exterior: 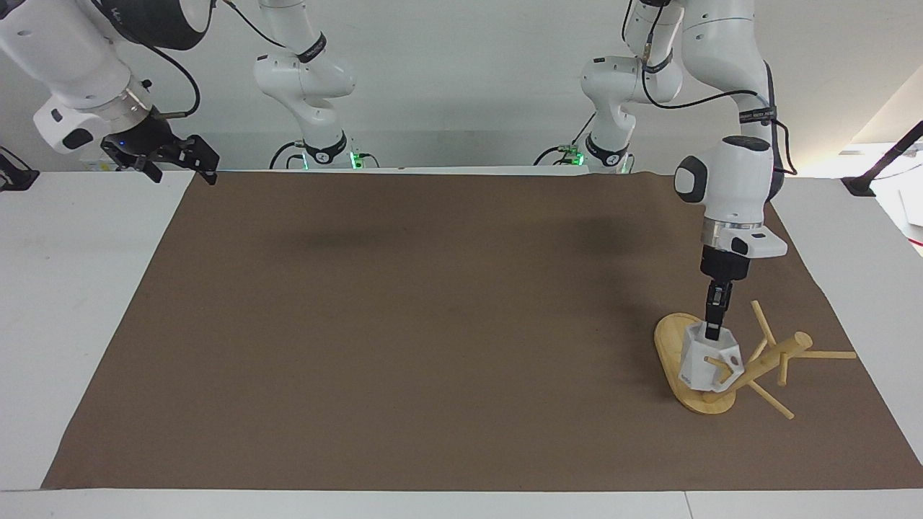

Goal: Hang cup on rack
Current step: 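Open the left gripper and release the cup on the rack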

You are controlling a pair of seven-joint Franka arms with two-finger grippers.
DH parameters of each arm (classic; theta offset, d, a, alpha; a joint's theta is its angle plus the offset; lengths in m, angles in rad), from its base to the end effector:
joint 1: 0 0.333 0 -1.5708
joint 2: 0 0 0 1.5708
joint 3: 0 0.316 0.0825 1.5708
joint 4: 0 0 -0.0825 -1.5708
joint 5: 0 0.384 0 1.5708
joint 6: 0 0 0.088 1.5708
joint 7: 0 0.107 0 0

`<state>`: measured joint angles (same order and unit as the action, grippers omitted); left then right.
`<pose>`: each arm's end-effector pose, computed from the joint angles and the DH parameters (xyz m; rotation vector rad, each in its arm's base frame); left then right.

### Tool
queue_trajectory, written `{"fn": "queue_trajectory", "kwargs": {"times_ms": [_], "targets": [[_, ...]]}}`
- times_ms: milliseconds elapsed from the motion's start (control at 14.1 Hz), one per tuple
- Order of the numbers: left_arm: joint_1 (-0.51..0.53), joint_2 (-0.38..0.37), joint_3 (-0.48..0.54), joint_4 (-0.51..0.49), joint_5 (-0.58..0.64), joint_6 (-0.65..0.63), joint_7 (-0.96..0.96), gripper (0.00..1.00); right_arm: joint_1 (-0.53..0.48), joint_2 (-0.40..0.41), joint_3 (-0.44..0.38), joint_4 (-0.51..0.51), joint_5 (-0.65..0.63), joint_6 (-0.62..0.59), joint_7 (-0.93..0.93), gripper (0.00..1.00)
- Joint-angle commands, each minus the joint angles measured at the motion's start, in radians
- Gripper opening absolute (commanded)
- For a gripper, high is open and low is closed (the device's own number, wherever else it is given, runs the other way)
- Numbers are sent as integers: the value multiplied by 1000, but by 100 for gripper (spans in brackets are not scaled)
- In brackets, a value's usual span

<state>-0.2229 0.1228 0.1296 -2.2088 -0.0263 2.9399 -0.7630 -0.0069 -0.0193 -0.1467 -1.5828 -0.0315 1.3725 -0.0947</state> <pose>0.5863 -0.0547 0.3946 2.6188 0.9380 0.7972 0.5190 -0.0850 0.6140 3.1208 -0.0965 -0.3026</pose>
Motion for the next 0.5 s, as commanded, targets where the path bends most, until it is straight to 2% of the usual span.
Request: {"fn": "queue_trajectory", "kwargs": {"times_ms": [0,142,284,426], "targets": [[10,-8,-1,38,17,-172,85,100,2,-14,7,-11,-10,10,17,100],[10,-87,-1,38,20,-366,112,100,4,-14,7,-11,-8,10,17,100],[11,-167,-1,55,40,-584,248,100,1,-14,6,-13,-8,10,15,100],[19,-196,-1,148,104,-834,414,100,2,-16,6,-13,-7,7,15,100]]}}
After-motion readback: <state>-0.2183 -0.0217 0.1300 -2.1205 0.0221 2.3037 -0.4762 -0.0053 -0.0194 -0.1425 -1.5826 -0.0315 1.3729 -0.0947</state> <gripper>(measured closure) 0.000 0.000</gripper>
